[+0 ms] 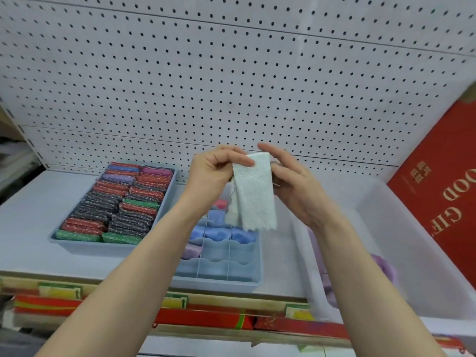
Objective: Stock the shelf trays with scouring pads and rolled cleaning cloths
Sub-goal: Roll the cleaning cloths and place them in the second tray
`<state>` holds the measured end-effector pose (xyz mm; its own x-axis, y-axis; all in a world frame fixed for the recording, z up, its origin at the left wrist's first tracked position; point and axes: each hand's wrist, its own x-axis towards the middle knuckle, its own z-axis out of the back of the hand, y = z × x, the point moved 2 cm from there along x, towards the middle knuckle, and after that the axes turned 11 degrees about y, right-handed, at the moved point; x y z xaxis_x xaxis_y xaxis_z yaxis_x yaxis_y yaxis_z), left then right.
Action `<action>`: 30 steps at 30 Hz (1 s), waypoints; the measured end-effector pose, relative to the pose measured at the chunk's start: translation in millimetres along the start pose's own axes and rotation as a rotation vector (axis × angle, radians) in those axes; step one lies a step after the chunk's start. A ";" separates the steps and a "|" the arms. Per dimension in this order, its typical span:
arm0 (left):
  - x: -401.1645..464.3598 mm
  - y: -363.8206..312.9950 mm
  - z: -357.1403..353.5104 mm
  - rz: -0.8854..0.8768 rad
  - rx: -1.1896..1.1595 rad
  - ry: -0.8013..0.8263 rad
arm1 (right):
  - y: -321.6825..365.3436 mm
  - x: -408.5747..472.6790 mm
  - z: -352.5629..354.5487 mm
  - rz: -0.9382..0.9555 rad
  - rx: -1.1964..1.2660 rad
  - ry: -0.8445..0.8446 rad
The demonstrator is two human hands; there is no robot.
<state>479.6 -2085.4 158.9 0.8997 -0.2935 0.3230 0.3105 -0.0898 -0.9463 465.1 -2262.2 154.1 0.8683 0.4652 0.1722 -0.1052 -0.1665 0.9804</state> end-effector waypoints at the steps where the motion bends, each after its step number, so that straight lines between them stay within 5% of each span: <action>1: 0.4 -1.6 1.0 -0.018 0.031 0.000 | -3.5 -0.2 -1.0 -0.031 -0.025 0.017; 5: -0.4 -6.1 3.1 -0.032 0.144 -0.020 | -13.8 1.1 -5.8 -0.119 -0.075 -0.057; 9: -2.5 7.4 -0.5 0.230 -0.293 -0.030 | -17.2 4.2 -4.9 -0.094 -0.046 -0.252; 16: -19.4 34.2 -15.4 0.473 -0.473 -0.153 | -30.3 0.3 2.6 -0.143 -0.349 -0.497; 22: -20.1 42.5 -19.2 0.556 -0.483 -0.219 | -26.4 -1.7 1.0 -0.105 -0.264 -0.423; 30: -20.2 43.9 -20.3 0.518 -0.474 -0.161 | -26.5 -10.9 1.8 -0.057 -0.501 -0.315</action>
<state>468.8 -2102.8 110.7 0.9408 -0.2694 -0.2056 -0.3019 -0.3909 -0.8695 459.4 -2264.4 126.1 0.9733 0.1681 0.1564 -0.2036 0.3177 0.9261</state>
